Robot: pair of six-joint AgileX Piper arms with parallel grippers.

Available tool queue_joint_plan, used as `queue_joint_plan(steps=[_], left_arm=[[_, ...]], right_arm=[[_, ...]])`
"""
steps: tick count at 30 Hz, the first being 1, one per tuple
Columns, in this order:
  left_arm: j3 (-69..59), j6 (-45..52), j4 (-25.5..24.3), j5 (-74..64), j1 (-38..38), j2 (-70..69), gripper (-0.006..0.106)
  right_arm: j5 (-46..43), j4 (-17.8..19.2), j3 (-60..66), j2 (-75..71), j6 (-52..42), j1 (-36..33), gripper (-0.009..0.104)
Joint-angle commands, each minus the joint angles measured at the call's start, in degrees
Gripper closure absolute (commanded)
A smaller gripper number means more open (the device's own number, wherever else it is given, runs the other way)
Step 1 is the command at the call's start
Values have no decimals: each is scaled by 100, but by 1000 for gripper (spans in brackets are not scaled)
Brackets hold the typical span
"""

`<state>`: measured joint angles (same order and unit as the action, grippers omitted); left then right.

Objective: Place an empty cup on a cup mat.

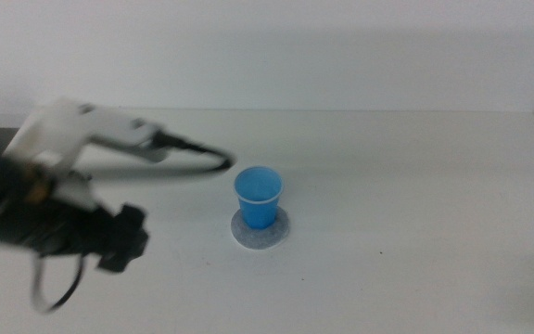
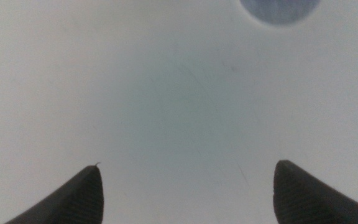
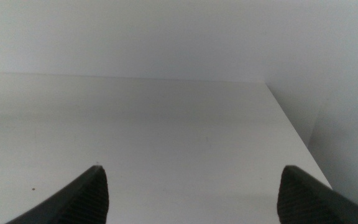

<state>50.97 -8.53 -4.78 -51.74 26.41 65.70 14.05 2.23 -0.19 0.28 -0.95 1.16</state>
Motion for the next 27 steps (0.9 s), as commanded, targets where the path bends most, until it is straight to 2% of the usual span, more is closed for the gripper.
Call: queue_joint_plan(steps=[1, 3, 6, 10, 15, 19, 23, 27], left_arm=[[-699, -130, -170, 825, -15, -787, 7], [-1275, -410, -487, 1432, -130, -1562, 7], [-2123, -329, -324, 2403, -624, -2583, 7], [-3140, 75, 392, 2962, -1509, -3680, 7], [-3844, 1259, 1046, 3016, -2238, -4976, 7], [-4138, 1574, 976, 3016, -2516, -5833, 7], [-4450, 1574, 1152, 3016, -2621, -6490, 7], [-4583, 1612, 1238, 3031, -2621, -6570, 7]], right_arm=[[-38, 39, 19, -28, -23, -4, 2], [-38, 6, 19, -28, -23, -6, 2], [-38, 6, 19, -28, -23, -6, 2], [-38, 6, 19, -28, -23, -6, 2], [-38, 6, 19, -28, -23, -6, 2], [-38, 6, 19, -28, -23, -6, 2], [-38, 6, 19, -28, -23, -6, 2], [-38, 6, 19, -28, -23, -6, 2]])
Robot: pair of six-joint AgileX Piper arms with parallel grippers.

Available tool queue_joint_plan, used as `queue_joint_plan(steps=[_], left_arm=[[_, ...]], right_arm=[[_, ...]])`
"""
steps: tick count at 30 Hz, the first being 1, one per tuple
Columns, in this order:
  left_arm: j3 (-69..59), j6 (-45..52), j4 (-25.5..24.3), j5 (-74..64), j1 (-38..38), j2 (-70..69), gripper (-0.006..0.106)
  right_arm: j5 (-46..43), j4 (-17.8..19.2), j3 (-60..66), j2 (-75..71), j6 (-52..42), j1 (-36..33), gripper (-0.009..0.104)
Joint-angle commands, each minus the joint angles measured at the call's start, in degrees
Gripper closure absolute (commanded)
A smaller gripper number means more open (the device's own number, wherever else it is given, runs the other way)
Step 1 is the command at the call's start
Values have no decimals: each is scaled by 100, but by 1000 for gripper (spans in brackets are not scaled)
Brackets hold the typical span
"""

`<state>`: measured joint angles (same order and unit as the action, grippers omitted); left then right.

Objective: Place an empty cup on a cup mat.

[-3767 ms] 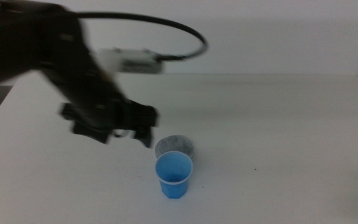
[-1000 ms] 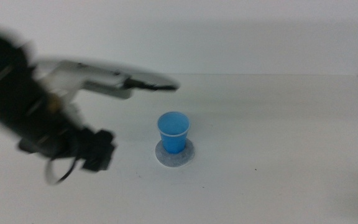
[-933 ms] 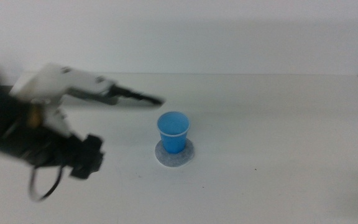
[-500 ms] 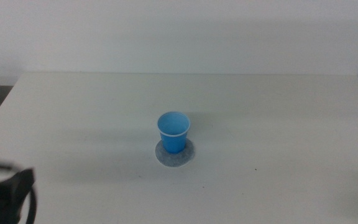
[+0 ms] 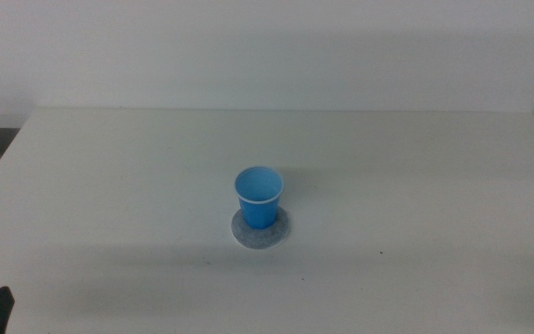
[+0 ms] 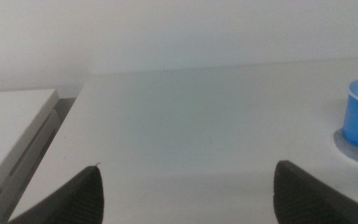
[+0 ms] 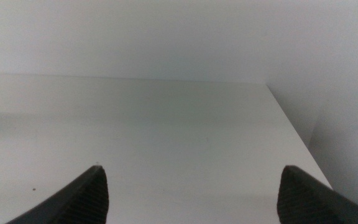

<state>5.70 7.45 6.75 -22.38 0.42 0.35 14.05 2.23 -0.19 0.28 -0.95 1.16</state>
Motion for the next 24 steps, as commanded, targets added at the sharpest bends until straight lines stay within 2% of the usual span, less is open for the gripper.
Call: queue_joint_plan(steps=[1, 5, 9, 11, 24], left_arm=[[-56, 15, 84, 83, -22, -35, 7], [-295, 6, 133, 614, -22, -35, 7], [-570, -666, -435, 1630, 16, -35, 7], [-570, -957, -722, 1454, 26, -35, 7], [-570, -885, -735, 1622, 236, -35, 7]], right_arm=[[-38, 6, 19, -28, -23, -6, 2], [-38, 6, 19, -28, -23, -6, 2], [-38, 6, 19, -28, -23, -6, 2], [-38, 6, 19, -28, -23, -6, 2], [-38, -5, 19, -28, -23, -7, 2]])
